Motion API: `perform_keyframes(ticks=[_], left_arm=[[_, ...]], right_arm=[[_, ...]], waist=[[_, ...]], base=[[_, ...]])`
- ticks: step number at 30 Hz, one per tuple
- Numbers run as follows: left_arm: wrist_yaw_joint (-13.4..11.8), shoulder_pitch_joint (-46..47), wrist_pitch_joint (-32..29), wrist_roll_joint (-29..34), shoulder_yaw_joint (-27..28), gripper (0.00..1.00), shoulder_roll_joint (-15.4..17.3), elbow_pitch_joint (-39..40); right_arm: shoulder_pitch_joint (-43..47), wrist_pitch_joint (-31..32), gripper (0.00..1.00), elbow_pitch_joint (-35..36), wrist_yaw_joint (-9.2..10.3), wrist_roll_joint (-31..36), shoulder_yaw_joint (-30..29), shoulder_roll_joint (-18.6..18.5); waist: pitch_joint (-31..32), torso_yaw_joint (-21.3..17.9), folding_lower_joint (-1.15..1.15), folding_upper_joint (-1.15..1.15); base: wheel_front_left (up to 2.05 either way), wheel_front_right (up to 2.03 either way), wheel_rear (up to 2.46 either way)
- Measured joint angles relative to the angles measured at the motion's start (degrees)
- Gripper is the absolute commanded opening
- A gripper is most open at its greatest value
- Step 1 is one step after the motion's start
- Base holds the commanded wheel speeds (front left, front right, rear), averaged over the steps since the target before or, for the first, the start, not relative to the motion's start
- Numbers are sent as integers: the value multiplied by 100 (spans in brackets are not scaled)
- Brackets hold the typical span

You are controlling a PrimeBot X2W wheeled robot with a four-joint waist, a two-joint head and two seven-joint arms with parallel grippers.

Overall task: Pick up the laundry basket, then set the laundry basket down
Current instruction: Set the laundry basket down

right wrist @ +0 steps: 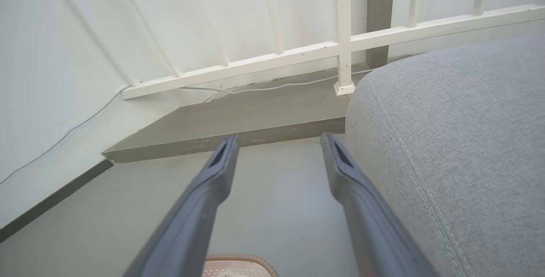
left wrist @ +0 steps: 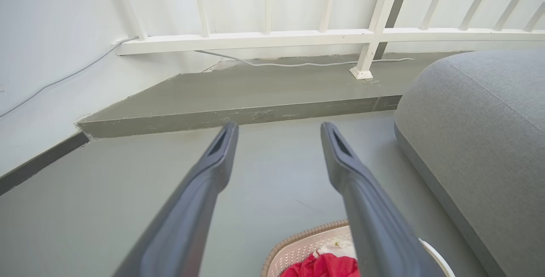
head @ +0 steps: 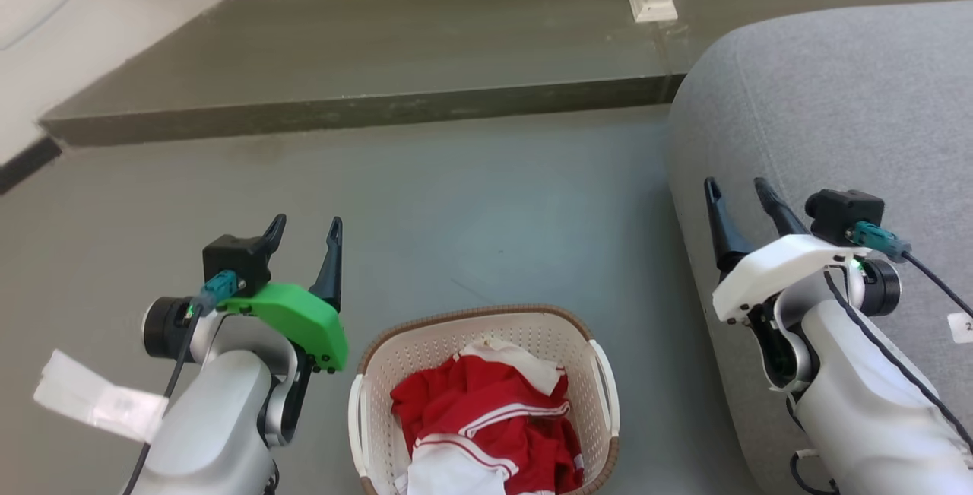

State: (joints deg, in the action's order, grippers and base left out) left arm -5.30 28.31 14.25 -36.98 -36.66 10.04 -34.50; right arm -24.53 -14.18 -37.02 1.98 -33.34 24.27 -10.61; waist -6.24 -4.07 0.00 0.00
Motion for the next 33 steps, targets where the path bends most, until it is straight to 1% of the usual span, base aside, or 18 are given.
perform_keyframes(ticks=[6,8,10,12,15,20,21,25,29,33], left_arm=[[-83,-516,1,319,260,100,146,723],[-129,-679,3,399,336,100,196,945],[-136,-840,15,486,416,100,218,1172],[-136,-1007,16,598,495,100,216,1360],[-137,-1261,16,690,554,100,216,1641],[-179,-1747,16,866,777,100,291,2027],[-179,-1847,16,964,864,100,298,2052],[-179,-2231,16,1122,1161,100,313,2146],[-179,-2553,16,1343,1460,100,290,2314],[-179,-2770,16,1449,1493,100,148,2476]], right_arm=[[367,-1,100,808,224,357,-158,-67],[487,-5,100,1054,274,499,-199,-104],[615,-16,100,1277,277,625,-200,-156],[772,-18,100,1463,353,676,-224,-192],[1057,-26,100,1736,416,737,-349,-246],[1502,-26,100,2069,430,855,-369,-248],[1592,-26,100,2127,466,872,-382,-258],[1956,-26,100,2317,468,879,-481,-311],[2250,-26,100,2491,478,916,-526,-326],[2503,-26,100,2602,514,923,-580,-328]], waist=[[269,-16,0,0],[350,-19,0,0],[425,-21,0,0],[494,-23,0,0],[579,-12,0,0],[695,-11,0,0],[708,-17,0,0],[733,-22,0,0],[752,-26,0,0],[808,-14,0,0]], base=[[0,0,0],[0,0,0],[0,0,0],[0,0,0],[0,0,0],[0,0,0],[0,0,0],[0,0,0],[0,0,0],[0,0,0]])
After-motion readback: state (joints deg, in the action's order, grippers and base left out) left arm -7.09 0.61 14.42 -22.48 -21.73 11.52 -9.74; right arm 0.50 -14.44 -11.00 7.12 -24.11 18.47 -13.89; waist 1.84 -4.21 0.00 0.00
